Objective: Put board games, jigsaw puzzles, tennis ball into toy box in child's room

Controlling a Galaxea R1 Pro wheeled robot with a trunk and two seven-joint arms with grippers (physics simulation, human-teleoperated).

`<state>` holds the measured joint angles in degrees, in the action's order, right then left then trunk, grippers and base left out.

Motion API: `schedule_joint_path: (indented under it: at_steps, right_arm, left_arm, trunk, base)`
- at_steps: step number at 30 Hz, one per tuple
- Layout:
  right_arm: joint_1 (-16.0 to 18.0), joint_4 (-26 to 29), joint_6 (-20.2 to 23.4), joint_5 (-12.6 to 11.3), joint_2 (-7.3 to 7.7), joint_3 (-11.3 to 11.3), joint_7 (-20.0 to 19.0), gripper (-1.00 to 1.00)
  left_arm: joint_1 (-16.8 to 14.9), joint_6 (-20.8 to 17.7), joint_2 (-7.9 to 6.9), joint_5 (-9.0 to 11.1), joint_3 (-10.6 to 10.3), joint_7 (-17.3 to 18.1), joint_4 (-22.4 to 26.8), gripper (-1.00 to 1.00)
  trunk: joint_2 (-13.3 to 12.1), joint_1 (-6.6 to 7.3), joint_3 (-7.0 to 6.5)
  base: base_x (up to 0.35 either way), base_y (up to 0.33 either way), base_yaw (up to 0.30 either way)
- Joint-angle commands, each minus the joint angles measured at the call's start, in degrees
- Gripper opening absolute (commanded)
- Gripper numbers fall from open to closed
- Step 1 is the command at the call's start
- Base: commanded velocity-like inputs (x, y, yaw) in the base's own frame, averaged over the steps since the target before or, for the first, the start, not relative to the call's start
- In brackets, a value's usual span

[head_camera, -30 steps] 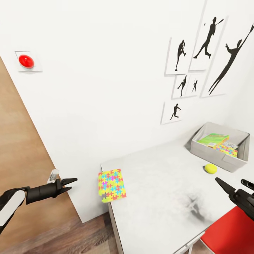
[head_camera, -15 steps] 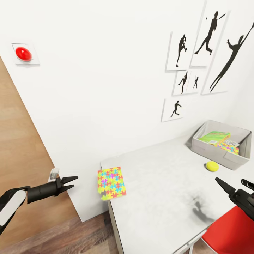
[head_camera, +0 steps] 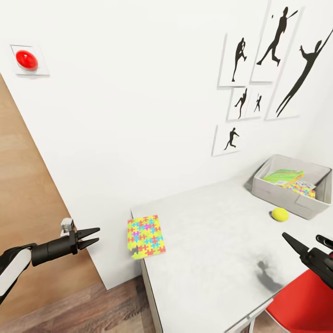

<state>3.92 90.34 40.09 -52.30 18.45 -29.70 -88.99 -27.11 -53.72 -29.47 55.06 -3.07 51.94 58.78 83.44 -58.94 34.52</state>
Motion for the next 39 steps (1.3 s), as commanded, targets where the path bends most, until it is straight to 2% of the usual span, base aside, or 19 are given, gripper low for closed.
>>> schedule_joint_path:
  at_steps: [1,24,39]
  right_arm:
    - [0.03,0.01,0.60,-0.08,0.01,-0.01,-0.13,1.00]
    - [0.03,0.01,0.43,0.01,-0.18,0.17,-0.04,1.00]
    - [0.03,0.03,0.40,0.08,-0.60,0.15,-0.04,1.00]
  left_arm:
    - [-0.05,-0.24,-0.09,0.23,-0.11,0.18,-0.04,1.00]
    - [-0.05,-0.24,0.01,0.31,0.06,0.43,-0.07,1.00]
    - [-0.05,-0.22,0.03,0.40,0.08,0.45,0.03,1.00]
  trunk:
    - [0.45,-0.22,0.24]
    - [9.67,-5.28,4.37]
    - [9.67,-5.28,4.37]
  base:
    - [0.000,0.000,0.000]
    - [0.000,0.000,0.000]
    - [0.000,-0.042,0.000]
